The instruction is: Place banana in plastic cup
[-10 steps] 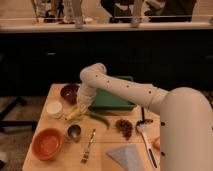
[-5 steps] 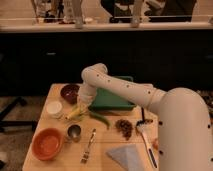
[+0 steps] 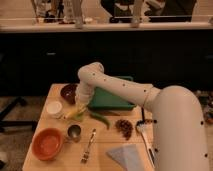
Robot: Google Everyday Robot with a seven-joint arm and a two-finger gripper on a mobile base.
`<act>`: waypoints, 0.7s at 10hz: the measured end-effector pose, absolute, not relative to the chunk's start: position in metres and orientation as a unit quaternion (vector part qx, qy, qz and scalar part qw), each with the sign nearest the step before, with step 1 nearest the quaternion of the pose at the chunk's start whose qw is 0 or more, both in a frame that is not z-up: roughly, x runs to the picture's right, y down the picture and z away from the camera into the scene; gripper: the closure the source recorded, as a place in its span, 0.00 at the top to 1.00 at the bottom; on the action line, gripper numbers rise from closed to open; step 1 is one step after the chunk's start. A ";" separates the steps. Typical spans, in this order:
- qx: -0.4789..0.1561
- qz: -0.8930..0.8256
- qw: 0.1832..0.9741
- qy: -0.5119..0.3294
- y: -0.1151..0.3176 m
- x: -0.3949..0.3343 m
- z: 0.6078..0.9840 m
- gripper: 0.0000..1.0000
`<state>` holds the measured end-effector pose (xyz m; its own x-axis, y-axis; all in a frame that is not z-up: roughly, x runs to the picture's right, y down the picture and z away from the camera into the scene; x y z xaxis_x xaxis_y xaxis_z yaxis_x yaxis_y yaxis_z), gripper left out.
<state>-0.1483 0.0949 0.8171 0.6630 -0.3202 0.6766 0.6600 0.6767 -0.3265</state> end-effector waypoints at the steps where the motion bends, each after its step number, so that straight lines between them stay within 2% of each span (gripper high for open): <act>1: -0.287 -0.285 0.865 -0.296 0.095 -0.151 0.817 0.00; 4: -0.289 -0.286 0.864 -0.295 0.096 -0.152 0.818 0.03; 7: -0.289 -0.287 0.864 -0.296 0.096 -0.152 0.817 0.33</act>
<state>-0.1520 0.0958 0.8175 0.6605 -0.3250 0.6768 0.6668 0.6684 -0.3297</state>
